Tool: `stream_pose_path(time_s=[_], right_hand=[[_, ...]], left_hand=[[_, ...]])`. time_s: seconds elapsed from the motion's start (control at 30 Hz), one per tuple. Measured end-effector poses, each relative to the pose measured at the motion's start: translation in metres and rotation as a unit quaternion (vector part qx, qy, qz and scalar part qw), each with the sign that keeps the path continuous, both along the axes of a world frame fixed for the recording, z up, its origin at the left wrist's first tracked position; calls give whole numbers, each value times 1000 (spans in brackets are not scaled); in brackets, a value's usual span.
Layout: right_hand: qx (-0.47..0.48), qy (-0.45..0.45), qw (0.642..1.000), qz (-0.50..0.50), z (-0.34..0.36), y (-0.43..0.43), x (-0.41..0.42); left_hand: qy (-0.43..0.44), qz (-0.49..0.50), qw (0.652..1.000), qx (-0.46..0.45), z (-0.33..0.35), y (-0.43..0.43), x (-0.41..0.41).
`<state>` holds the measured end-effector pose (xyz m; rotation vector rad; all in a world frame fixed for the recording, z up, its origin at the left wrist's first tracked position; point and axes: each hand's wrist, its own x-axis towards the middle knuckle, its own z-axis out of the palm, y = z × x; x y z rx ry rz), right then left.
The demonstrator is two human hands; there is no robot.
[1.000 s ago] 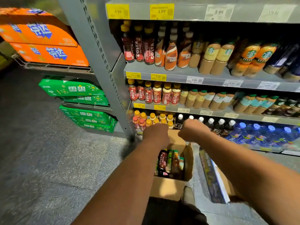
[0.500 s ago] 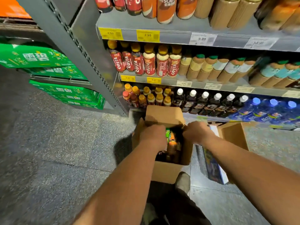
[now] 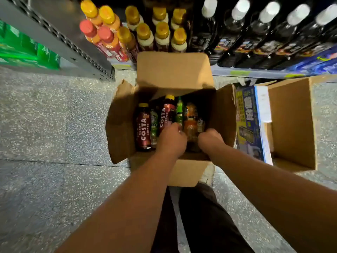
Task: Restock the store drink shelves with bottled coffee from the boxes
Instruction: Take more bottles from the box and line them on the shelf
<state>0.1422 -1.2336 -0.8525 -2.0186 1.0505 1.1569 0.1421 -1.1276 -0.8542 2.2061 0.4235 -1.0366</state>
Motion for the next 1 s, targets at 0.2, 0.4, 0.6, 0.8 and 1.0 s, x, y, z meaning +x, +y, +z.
stream_pose_path(time_s=[0.2,0.4,0.6,0.8,1.0], right_hand=[[51,12,976,-210,-90,-7,1],[16,-8,961,-276,-145,-9,-18],[105,-8,904,-414,-155,-24,-17],[176,-25,869,-462,-158,-32,-16],[186,-10,841,-509,-174,-39,-14]], left_hand=[[46,85,992,-82,-87,-17,-1],[124,96,984,-83,-135,-32,-1],[172,93,976,-92,-141,-45,18],[251,140,951,-115,-156,-59,17],[219,191,944,-159,-172,-60,4]])
